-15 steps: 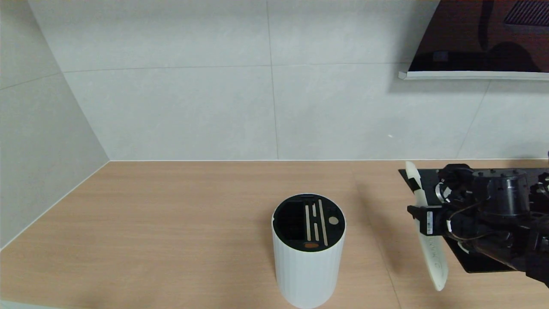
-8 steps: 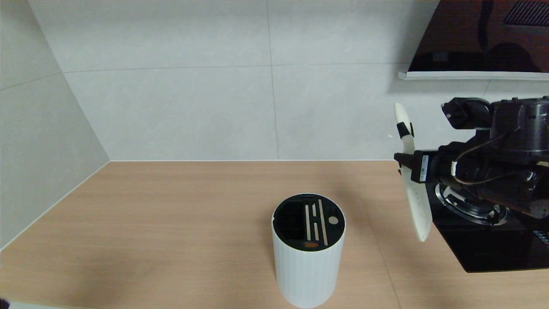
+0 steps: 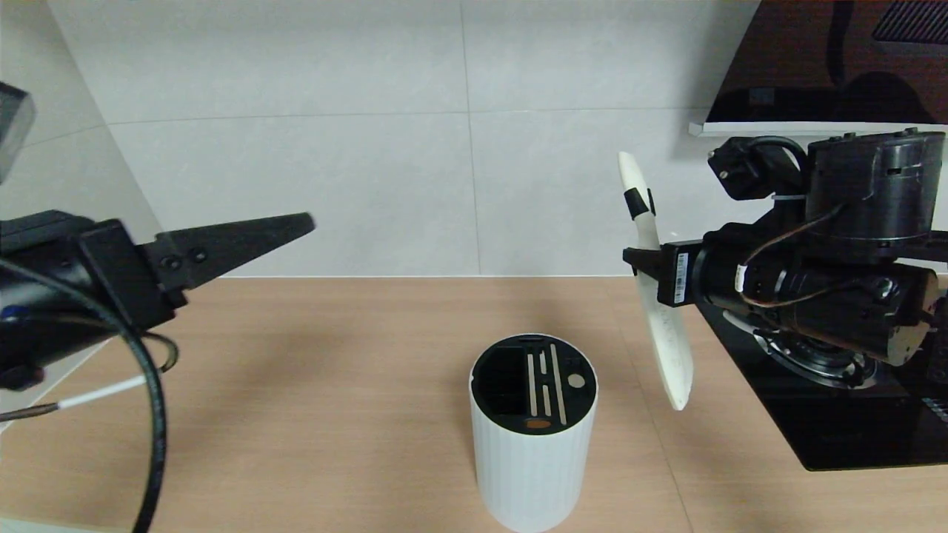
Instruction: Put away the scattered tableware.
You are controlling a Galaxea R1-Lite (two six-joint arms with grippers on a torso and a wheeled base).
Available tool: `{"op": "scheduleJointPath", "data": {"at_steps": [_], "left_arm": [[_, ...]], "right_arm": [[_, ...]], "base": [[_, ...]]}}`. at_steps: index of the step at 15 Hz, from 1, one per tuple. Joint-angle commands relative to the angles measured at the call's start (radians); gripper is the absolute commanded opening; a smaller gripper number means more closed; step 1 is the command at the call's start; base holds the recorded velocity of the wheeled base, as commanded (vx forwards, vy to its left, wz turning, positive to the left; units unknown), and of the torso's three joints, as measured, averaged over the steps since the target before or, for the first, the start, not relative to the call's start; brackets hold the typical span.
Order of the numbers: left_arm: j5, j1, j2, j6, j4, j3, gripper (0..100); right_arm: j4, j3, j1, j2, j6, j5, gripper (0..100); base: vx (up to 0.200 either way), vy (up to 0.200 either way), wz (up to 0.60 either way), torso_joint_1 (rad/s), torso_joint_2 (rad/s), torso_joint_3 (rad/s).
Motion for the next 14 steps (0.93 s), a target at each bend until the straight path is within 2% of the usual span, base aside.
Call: {"op": "scheduleJointPath", "data": {"at_steps": [1, 4, 5, 6, 8, 11, 14], "left_arm": [[-0.004, -0.104, 0.133, -0.129, -0.074, -0.009, 100], [-0.008, -0.176, 0.198, -0.286, -0.180, -0.009, 100], [-0.008, -0.207, 0.237, -0.326, -0.236, -0.006, 100], [-0.008, -0.216, 0.260, -0.340, -0.267, -0.002, 100], [-0.005, -0.250, 0.310, -0.333, -0.330, 0.018, 100], [0.018, -0.293, 0.363, -0.280, -0.419, 0.055, 100], [0.096, -0.345, 0.406, -0.269, -0.522, 0.070, 100]], "right_arm": [[-0.001, 0.008, 0.065, -0.003, 0.004, -0.004, 0], [-0.004, 0.017, 0.160, -0.007, 0.016, -0.022, 0], [-0.016, 0.022, 0.191, -0.004, 0.024, -0.024, 0], [-0.016, 0.025, 0.209, -0.004, 0.039, -0.025, 0], [-0.018, 0.024, 0.240, -0.009, 0.059, -0.027, 0], [-0.028, 0.030, 0.292, -0.006, 0.064, -0.027, 0], [-0.028, 0.037, 0.338, -0.001, 0.081, -0.027, 0]], "base": [[0.000, 0.000, 0.00, 0.000, 0.00, 0.000], [0.000, 0.000, 0.00, 0.000, 0.00, 0.000], [0.000, 0.000, 0.00, 0.000, 0.00, 0.000], [0.000, 0.000, 0.00, 0.000, 0.00, 0.000], [0.000, 0.000, 0.00, 0.000, 0.00, 0.000], [0.000, 0.000, 0.00, 0.000, 0.00, 0.000], [0.000, 0.000, 0.00, 0.000, 0.00, 0.000]]}}
